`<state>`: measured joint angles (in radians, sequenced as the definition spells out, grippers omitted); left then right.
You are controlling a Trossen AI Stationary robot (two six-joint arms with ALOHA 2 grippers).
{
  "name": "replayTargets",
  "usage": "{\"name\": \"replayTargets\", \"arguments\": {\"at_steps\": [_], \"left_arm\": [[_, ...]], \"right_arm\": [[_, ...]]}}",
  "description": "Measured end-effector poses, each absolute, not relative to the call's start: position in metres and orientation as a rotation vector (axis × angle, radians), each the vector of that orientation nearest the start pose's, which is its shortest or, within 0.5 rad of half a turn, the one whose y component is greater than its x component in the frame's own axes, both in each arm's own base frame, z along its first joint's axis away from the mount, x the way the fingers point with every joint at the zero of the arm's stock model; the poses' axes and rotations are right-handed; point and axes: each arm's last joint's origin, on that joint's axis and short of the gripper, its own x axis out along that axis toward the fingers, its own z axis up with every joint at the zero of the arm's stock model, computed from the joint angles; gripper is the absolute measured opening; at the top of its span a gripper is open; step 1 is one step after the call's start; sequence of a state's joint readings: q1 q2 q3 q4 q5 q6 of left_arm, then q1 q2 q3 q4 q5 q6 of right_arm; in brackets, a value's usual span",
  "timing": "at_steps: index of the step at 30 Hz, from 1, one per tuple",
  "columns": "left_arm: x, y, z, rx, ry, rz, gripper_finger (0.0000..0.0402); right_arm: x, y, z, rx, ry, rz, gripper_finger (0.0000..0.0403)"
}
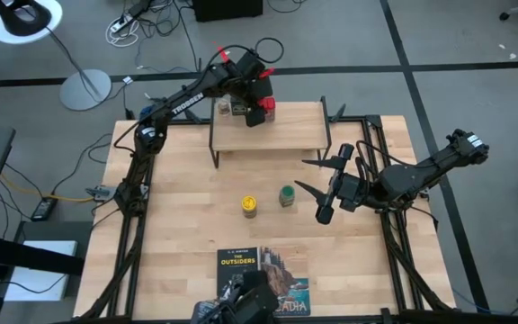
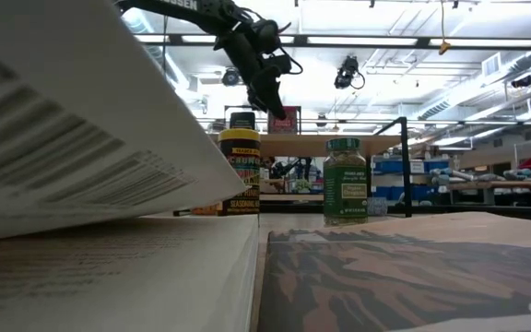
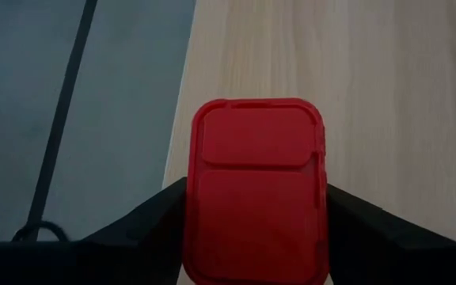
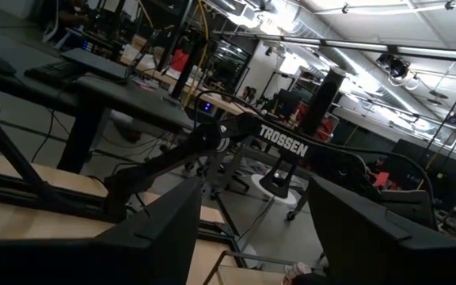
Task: Shelf spices
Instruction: Put the red seasoning can on the shelf
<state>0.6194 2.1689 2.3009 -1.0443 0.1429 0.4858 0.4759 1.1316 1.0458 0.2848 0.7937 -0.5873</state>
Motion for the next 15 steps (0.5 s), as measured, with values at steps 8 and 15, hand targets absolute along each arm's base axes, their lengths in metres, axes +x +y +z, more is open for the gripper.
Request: {"name": "replayTargets", "arguments": {"at_steps": [8,15], "left_arm": [[0.3798,0.2637,0.3369,0.088,0.938,0.244,0.0250],[0.3794,0.2632,0.3402,0.058,0.923,0.266,0.0270]], "right_arm": [[0.2257,0.0931,0.3985,-0.464,-0.062,-0.353,0.0231],[0.2258,0.0931,0.3984,-0.465,-0.060,-0.352,0.0227]]}}
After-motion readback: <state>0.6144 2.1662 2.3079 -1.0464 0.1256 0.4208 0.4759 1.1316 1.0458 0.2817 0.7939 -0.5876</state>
